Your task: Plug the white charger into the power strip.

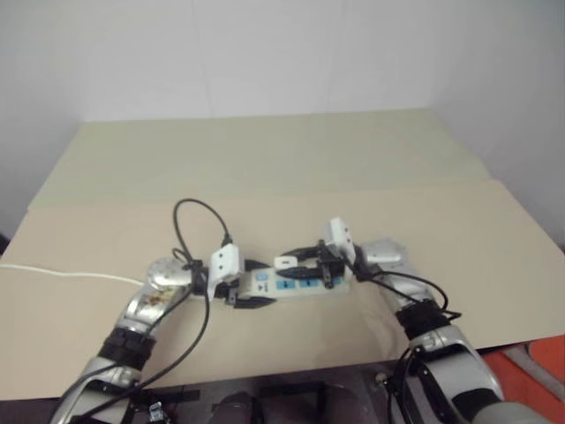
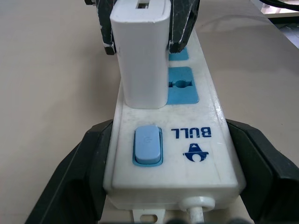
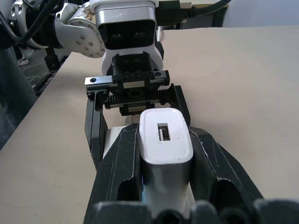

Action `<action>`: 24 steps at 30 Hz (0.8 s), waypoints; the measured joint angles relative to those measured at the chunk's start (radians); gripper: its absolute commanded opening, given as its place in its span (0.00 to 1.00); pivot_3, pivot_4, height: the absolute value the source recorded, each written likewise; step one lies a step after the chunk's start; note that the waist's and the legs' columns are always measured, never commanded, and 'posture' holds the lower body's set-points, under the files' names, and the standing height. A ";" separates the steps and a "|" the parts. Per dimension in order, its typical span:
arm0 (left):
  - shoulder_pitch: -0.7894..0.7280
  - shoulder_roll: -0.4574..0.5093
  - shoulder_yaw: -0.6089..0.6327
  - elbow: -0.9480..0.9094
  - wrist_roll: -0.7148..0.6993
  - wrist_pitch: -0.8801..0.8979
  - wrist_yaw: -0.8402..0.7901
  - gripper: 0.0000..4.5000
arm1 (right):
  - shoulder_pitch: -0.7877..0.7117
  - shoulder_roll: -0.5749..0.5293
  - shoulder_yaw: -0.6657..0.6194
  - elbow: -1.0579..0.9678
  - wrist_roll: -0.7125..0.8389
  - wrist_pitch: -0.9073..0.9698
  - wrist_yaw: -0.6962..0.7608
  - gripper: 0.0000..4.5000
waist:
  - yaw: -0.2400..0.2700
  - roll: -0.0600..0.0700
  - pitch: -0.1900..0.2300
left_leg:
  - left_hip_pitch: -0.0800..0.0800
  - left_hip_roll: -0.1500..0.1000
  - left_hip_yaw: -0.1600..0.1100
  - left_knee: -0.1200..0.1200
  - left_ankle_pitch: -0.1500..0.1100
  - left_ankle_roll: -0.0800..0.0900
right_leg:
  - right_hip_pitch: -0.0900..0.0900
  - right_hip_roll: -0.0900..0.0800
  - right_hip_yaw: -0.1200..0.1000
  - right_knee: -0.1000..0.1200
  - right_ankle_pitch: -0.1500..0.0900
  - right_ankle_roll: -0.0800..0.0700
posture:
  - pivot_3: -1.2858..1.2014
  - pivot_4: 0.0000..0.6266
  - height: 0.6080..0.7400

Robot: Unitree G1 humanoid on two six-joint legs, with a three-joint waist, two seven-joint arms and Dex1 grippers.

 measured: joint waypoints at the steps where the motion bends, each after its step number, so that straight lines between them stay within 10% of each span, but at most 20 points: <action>1: 0.000 0.000 0.000 0.000 0.000 0.000 0.000 0.73 | 0.001 0.000 0.001 -0.001 0.000 -0.002 -0.001 0.25 | 0.000 0.000 0.000 | 0.000 0.000 0.000 0.000 0.000 0.000 | 0.000 0.000 0.000 0.000 0.000 0.000 | 0.52 0.24 1.00; 11: 0.000 0.001 0.000 0.000 0.000 0.000 -0.001 0.73 | 0.002 0.000 0.008 0.001 -0.001 -0.015 -0.001 0.25 | 0.000 0.000 0.000 | 0.000 0.000 0.000 0.000 0.000 0.000 | 0.000 0.000 0.000 0.000 0.000 0.000 | 0.52 0.24 1.00; 19: 0.001 0.012 0.003 0.002 -0.002 0.000 -0.004 0.73 | -0.012 -0.014 0.017 0.032 -0.040 -0.001 0.011 0.94 | -0.004 -0.001 -0.001 | 0.001 0.000 0.000 0.000 0.000 0.000 | 0.001 0.000 0.000 0.000 0.000 0.000 | 0.52 0.24 1.00; 24: 0.001 0.012 0.003 0.002 -0.002 0.000 -0.004 0.73 | -0.013 -0.013 0.016 0.032 -0.041 0.002 0.009 0.99 | -0.004 -0.001 -0.001 | 0.001 0.000 0.000 0.000 0.000 0.000 | 0.001 0.000 0.000 0.000 0.000 0.000 | 0.52 0.24 1.00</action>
